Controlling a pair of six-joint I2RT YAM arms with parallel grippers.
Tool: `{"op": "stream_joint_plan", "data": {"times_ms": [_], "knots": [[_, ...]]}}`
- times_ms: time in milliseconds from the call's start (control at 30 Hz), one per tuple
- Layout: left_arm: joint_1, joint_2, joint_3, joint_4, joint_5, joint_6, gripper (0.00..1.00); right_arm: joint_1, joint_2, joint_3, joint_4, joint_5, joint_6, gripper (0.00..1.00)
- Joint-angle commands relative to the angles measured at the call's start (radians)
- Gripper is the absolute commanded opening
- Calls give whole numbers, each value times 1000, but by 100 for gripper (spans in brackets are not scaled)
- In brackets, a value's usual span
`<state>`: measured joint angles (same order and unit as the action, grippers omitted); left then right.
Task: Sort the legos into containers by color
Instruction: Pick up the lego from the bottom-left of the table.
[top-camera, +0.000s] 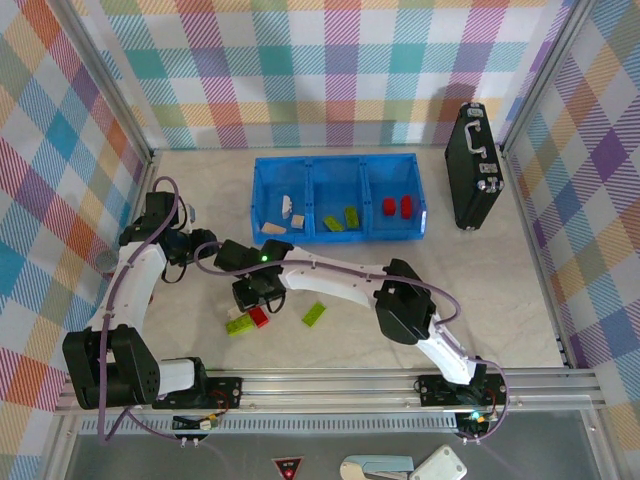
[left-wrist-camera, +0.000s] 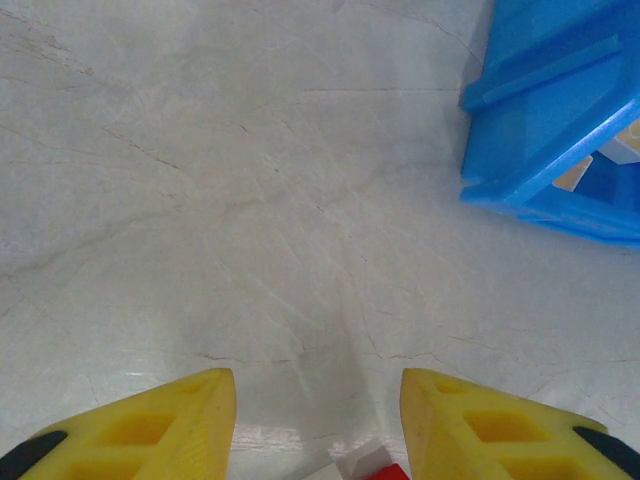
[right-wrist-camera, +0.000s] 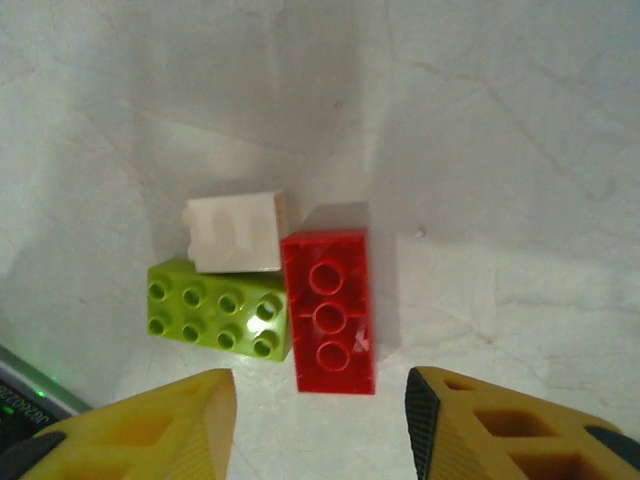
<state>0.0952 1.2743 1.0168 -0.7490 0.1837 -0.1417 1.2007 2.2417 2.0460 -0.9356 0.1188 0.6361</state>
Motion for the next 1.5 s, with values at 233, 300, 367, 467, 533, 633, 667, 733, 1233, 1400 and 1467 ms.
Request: {"op": "stream_joint_plan", "data": {"times_ms": [233, 300, 367, 467, 533, 633, 667, 733, 1233, 1400, 1467], "knots": [[15, 22, -5, 22, 45, -16, 47, -1, 84, 33, -26, -8, -3, 54], [15, 21, -7, 23, 45, -18, 47, -2, 96, 38, -26, -13, 0, 55], [15, 25, -6, 23, 47, -18, 47, -2, 106, 49, -31, -16, 1, 55], [14, 28, -3, 23, 51, -17, 47, -1, 121, 58, -28, -26, 2, 55], [15, 28, -2, 23, 51, -18, 47, -1, 130, 65, -28, -34, 2, 55], [17, 31, -4, 22, 47, -18, 47, -1, 143, 69, -25, -42, 0, 53], [17, 30, -3, 22, 48, -18, 47, -1, 146, 71, -24, -45, 0, 52], [17, 31, -3, 22, 46, -17, 47, -1, 153, 74, -26, -46, -1, 52], [16, 37, -5, 20, 44, -18, 47, -1, 187, 81, -37, -40, 8, 47], [17, 36, -5, 20, 45, -17, 47, -2, 191, 88, -50, -23, 17, 44], [17, 37, -6, 20, 43, -18, 47, -1, 188, 90, -54, -16, 17, 42]]}}
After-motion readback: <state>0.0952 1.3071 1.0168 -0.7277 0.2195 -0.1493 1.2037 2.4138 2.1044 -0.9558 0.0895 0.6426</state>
